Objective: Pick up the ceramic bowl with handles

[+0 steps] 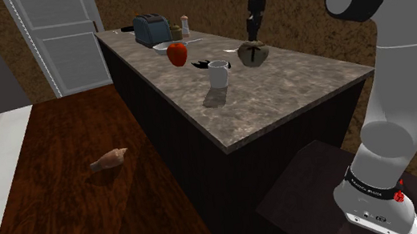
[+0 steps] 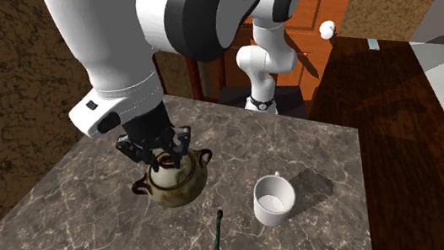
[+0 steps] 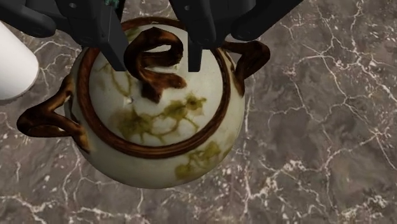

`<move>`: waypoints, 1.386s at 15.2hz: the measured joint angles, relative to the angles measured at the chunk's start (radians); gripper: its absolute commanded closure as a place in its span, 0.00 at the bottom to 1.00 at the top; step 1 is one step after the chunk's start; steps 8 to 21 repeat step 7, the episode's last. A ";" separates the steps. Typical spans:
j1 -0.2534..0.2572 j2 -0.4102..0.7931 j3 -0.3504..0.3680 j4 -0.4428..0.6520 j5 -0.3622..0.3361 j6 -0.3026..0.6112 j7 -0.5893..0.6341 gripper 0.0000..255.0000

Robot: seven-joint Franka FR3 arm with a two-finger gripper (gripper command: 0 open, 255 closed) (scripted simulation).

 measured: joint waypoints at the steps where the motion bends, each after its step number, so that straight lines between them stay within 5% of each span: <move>1: -0.001 0.009 0.001 0.029 0.002 -0.020 0.003 1.00; 7: -0.019 0.053 -0.002 0.170 0.017 -0.119 0.003 1.00; 21: -0.019 0.053 -0.002 0.170 0.017 -0.119 0.003 1.00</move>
